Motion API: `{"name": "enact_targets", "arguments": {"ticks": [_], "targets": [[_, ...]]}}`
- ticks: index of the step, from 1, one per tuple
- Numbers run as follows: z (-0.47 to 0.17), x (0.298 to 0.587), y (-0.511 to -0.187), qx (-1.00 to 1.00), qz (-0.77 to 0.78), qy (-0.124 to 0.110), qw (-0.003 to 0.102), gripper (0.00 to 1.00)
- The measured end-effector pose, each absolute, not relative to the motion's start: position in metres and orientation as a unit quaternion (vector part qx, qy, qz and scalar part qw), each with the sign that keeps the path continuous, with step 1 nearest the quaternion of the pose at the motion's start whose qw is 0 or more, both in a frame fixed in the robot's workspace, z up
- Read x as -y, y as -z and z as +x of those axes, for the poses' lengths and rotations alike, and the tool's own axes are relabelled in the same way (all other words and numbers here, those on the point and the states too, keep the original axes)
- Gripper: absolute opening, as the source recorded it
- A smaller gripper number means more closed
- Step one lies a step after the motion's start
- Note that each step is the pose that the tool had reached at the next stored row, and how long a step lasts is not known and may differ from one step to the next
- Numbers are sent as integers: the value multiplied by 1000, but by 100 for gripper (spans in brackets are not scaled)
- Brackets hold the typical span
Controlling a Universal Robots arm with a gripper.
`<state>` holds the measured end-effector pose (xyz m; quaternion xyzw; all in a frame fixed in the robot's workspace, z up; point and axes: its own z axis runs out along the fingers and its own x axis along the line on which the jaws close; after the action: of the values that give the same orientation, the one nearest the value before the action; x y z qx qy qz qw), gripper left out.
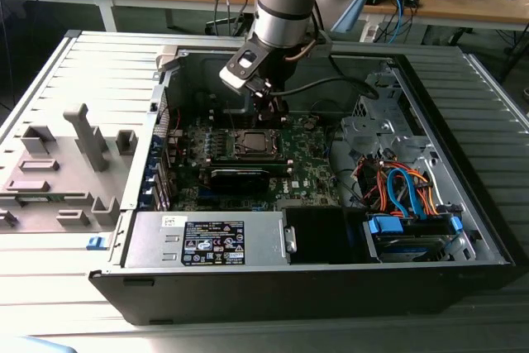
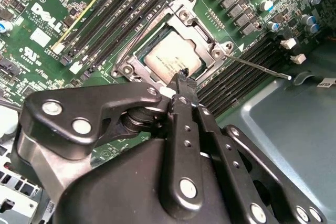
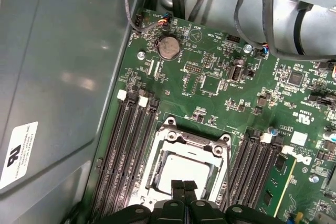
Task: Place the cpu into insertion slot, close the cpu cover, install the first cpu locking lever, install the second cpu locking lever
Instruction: 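Install the first cpu locking lever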
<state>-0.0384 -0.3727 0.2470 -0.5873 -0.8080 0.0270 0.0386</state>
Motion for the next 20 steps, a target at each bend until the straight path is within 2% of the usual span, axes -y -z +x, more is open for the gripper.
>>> {"name": "enact_targets", "arguments": {"ticks": [20], "targets": [[-38,373,-247,832,-553,-29,37,11]]}}
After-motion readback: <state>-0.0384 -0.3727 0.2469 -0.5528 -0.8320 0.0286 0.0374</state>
